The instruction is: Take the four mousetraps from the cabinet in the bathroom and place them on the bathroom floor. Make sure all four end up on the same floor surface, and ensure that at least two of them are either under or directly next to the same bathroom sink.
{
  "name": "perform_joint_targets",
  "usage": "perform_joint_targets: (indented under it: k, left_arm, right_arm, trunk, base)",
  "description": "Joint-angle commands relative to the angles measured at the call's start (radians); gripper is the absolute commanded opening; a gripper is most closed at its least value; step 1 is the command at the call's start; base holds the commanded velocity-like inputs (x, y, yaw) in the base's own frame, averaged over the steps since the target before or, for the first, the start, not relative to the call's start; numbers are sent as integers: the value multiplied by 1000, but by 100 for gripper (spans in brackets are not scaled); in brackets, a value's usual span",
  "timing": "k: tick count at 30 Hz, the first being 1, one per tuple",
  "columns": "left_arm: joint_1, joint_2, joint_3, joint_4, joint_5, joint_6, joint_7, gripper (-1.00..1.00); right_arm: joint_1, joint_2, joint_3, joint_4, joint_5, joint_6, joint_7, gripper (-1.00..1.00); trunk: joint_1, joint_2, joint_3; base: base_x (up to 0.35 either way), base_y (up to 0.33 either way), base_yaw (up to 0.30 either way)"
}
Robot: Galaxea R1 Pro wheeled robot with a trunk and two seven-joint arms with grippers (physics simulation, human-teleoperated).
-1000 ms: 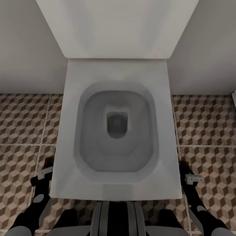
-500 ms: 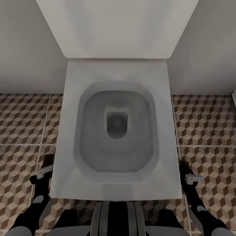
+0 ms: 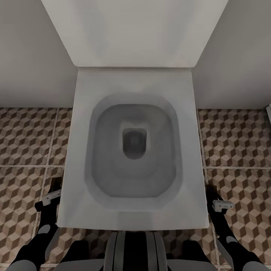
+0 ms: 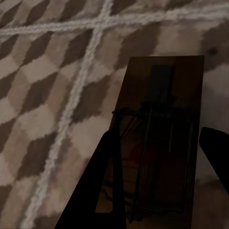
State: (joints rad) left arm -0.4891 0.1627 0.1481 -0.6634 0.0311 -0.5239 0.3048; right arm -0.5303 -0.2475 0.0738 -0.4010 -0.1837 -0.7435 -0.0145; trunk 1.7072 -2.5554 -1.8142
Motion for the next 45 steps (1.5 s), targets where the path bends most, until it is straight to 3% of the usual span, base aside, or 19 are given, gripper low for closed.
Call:
perform_joint_targets:
  k: [1, 45]
  left_arm:
    - [0, 1, -1, 1, 3, -3, 2, -100]
    - [0, 7, 1, 37, 4, 7, 2, -100]
  right_arm:
    - [0, -1, 8, 1, -11, -3, 2, -100]
    - [0, -1, 8, 1, -11, -1, 0, -100]
  trunk:
    - [0, 0, 0]
    - [0, 0, 0]
  base:
    - [0, 0, 0]
    - [0, 0, 0]
